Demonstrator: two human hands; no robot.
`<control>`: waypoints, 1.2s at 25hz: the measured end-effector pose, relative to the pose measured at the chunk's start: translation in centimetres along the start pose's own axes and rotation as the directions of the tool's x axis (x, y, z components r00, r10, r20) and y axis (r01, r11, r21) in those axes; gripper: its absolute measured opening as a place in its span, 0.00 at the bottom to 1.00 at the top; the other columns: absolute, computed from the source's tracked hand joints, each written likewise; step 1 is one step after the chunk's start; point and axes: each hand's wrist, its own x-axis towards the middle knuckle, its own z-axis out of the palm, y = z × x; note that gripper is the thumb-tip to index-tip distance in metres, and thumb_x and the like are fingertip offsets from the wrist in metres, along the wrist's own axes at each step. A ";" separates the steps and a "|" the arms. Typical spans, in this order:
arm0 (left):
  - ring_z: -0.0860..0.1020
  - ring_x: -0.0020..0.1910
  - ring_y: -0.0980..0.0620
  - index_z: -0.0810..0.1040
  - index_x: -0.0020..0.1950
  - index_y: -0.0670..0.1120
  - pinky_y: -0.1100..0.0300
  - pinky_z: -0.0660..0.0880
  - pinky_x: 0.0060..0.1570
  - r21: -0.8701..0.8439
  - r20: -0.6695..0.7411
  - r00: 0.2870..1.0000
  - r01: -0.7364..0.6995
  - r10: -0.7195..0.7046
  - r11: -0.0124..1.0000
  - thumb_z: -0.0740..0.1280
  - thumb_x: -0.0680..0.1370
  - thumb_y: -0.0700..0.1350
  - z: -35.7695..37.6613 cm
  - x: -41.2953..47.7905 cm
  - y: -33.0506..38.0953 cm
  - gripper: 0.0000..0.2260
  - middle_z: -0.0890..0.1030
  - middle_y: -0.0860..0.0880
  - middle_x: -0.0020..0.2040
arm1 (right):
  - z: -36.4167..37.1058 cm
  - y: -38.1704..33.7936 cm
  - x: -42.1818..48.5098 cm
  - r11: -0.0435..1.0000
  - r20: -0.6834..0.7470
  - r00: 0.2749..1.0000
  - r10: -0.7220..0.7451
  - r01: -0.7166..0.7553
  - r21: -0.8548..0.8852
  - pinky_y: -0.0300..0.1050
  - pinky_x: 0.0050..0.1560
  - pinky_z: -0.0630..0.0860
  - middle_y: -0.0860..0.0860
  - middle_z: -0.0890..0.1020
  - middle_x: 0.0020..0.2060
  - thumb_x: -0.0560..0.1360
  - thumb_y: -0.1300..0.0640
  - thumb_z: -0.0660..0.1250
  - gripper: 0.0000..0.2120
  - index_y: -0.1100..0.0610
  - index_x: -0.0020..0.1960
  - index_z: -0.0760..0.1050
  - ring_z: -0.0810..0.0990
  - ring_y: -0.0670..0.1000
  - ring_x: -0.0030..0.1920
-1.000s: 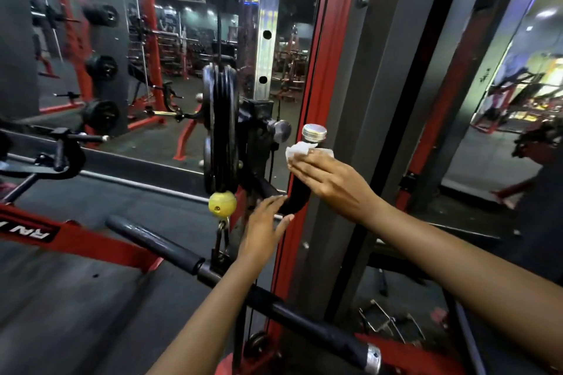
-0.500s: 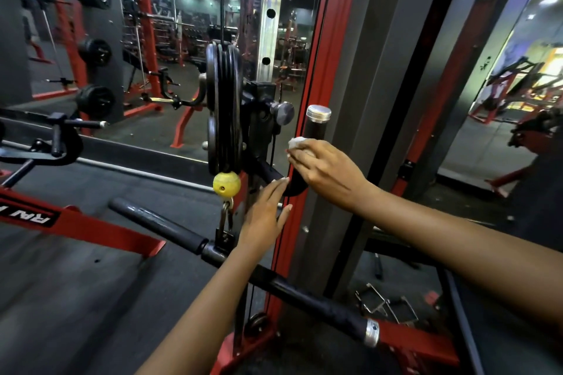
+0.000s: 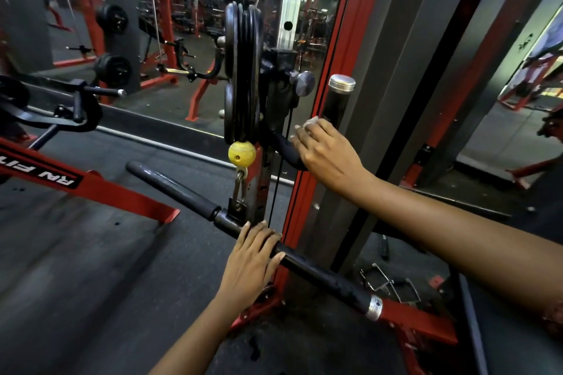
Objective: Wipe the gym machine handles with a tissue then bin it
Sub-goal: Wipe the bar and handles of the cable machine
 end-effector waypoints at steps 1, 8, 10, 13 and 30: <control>0.68 0.66 0.51 0.76 0.60 0.47 0.54 0.52 0.72 0.006 0.007 1.000 0.008 -0.008 1.000 0.46 0.81 0.56 0.1 0.0 0.0 0.23 0.78 0.50 0.58 | 0.1 -0.1 0.1 1.000 0.019 1.000 -0.008 0.009 -0.028 0.53 0.64 0.67 0.57 0.83 0.44 0.75 0.64 0.50 0.19 0.62 0.47 0.81 0.81 0.57 0.47; 0.67 0.67 0.51 0.76 0.60 0.47 0.52 0.51 0.72 0.003 -0.035 0.999 0.034 -0.034 0.999 0.46 0.81 0.56 0.5 -0.2 -0.2 0.23 0.78 0.50 0.58 | 1.2 -3.1 0.8 0.995 0.279 0.955 -0.099 0.094 0.030 0.43 0.43 0.78 0.52 0.81 0.31 0.69 0.64 0.52 0.18 0.57 0.36 0.81 0.80 0.51 0.33; 0.68 0.67 0.51 0.76 0.60 0.47 0.52 0.52 0.72 0.004 -0.044 0.998 0.040 -0.039 0.999 0.47 0.81 0.56 0.6 -0.1 -0.4 0.22 0.78 0.50 0.58 | 2.1 -3.0 2.4 0.996 0.313 0.946 -0.088 0.086 0.019 0.43 0.45 0.77 0.52 0.82 0.33 0.69 0.64 0.54 0.16 0.57 0.38 0.82 0.80 0.51 0.35; 0.70 0.66 0.50 0.76 0.60 0.47 0.51 0.54 0.71 -0.015 -0.072 0.996 0.059 -0.060 0.998 0.46 0.81 0.57 0.7 0.1 -0.4 0.23 0.79 0.50 0.57 | 3.0 -3.5 3.5 0.999 0.436 0.899 -0.027 0.039 -0.018 0.42 0.43 0.77 0.54 0.83 0.36 0.67 0.59 0.64 0.09 0.59 0.42 0.83 0.81 0.50 0.36; 0.66 0.67 0.49 0.73 0.62 0.46 0.50 0.53 0.72 0.003 -0.160 0.982 0.099 -0.097 0.995 0.51 0.80 0.55 2.3 1.1 -0.7 0.19 0.78 0.48 0.58 | 3.1 -4.1 5.0 0.989 0.627 0.771 -0.110 0.020 0.148 0.45 0.39 0.72 0.59 0.80 0.47 0.73 0.64 0.56 0.14 0.61 0.48 0.80 0.78 0.57 0.49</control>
